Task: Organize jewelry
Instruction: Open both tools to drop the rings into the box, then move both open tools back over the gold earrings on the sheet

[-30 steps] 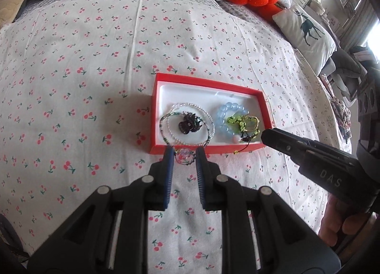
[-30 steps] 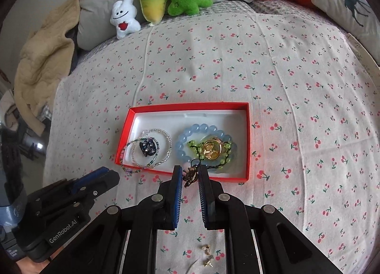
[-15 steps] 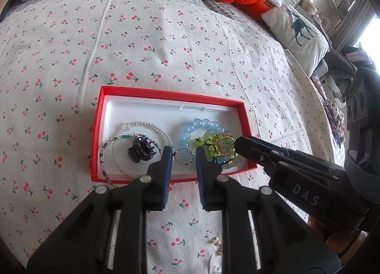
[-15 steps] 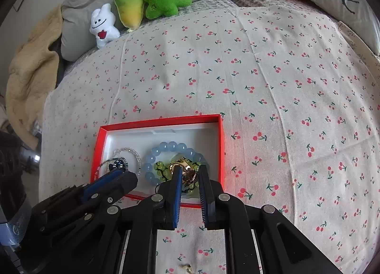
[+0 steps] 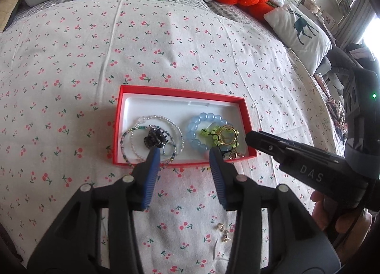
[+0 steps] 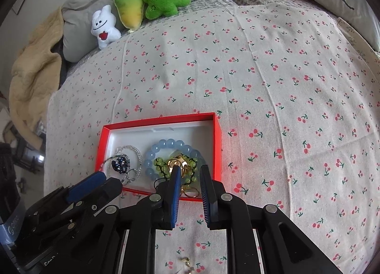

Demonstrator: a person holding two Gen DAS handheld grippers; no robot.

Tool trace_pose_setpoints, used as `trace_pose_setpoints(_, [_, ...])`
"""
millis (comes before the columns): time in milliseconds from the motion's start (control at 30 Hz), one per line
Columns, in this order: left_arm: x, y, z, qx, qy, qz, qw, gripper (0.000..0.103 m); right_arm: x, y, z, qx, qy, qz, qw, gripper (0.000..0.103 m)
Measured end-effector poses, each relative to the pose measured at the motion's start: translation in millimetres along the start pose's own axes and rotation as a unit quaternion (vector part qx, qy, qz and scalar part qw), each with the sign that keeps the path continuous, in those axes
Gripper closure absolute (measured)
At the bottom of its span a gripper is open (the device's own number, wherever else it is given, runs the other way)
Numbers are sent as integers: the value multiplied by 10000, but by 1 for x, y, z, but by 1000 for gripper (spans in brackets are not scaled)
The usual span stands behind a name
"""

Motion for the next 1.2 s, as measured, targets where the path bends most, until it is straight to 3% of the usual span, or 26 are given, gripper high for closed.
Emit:
trace_pose_setpoints(200, [10,19,-8,-100,-202,-62,9997,34,16,15,-2,238,138,-109,9996,83])
trace_pose_setpoints(300, [11,30,-12,-154,-320,-162,9992,29,24,26,-4,367,183,-188,9990,74])
trace_pose_setpoints(333, [11,35,-14,-159,-347,-217,9990,28,26,30,-3,398,193,-209,9988,62])
trace_pose_setpoints(367, [11,39,-16,-157,-365,-280,9988,28,29,34,-3,426,202,-213,9987,43])
trace_pose_setpoints(400, [10,43,-18,-145,-375,-347,9986,28,32,39,-4,460,212,-193,9985,38])
trace_pose_setpoints(633, [7,74,-31,-86,-444,-768,9960,28,34,73,-1,599,284,-531,9964,37])
trace_pose_setpoints(733, [6,86,-33,-193,-606,-841,9944,20,29,91,2,531,308,-812,9948,37])
trace_pose_setpoints(867, [1,100,-37,-317,-756,-991,9917,19,21,111,4,522,373,-1113,9917,37])
trace_pose_setpoints(1200, [-9,116,-45,-472,-914,-1240,9869,18,-2,135,-4,737,619,-1464,9845,37])
Point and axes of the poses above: each gripper's, at about its wrist camera, not at the fingertips, and x roughly against the way its jaws point, z to its right, y to its underside, the point moved 2 cm from there along -x, roughly the way its jaws point, and after that the axes turned 13 degrees about -y, right-handed, at the moved point
